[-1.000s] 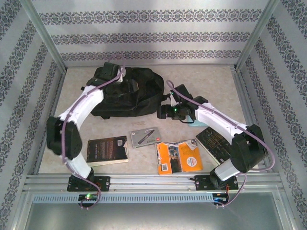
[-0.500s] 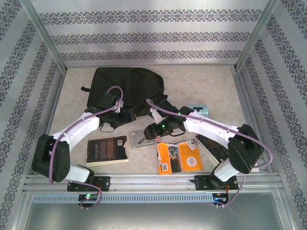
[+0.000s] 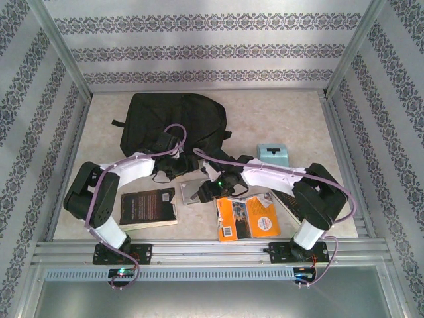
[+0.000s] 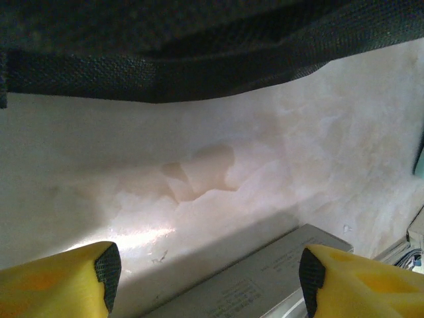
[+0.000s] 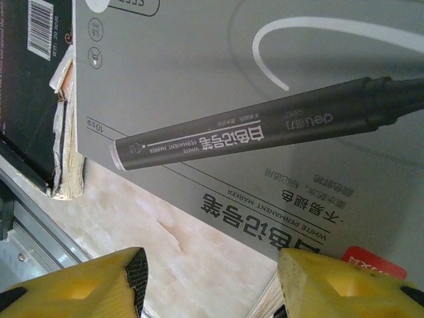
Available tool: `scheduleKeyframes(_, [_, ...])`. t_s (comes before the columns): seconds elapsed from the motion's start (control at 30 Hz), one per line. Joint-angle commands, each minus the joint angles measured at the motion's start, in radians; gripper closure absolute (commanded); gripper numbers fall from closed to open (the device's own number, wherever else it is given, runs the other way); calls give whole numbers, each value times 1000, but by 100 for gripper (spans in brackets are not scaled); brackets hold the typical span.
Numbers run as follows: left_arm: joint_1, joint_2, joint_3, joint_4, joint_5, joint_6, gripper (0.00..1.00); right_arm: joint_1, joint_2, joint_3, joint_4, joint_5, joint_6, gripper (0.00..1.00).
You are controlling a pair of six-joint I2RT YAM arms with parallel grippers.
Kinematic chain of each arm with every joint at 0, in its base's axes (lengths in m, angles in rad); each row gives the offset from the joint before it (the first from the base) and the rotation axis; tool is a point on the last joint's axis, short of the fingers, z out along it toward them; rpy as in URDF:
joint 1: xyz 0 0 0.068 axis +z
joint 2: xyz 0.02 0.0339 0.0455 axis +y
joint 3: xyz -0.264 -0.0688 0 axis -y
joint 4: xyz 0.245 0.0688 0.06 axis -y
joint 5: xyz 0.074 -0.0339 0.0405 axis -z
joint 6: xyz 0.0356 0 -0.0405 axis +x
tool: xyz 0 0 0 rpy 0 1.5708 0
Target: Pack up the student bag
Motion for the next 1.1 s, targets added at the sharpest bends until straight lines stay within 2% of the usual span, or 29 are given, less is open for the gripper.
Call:
scheduleKeyframes(0.0, [-13,-1,-6,59,8,-14,27,0,22,-11,6,38,-11,45])
scheduleKeyframes(0.37, [-25,-18,-84,114,72,-70,28,-112,60,63,30,199,-34,41])
scheduleKeyframes(0.57, [-44,-21,-134,256,145,-161,28,-198,27,105,38,222,-29,38])
scheduleKeyframes(0.73, [-78,12,-144,375,218,-226,27,-222,-14,114,10,220,53,29])
scheduleKeyframes(0.9, [-76,-57,-171,393,169,-244,29,-185,-19,136,-80,279,223,23])
scheduleKeyframes(1.0, [-74,-157,-165,276,56,-204,29,-145,-16,169,-157,363,321,19])
scheduleKeyframes(1.07, [-67,-226,-142,140,-49,-161,29,-128,-11,186,-198,391,397,16])
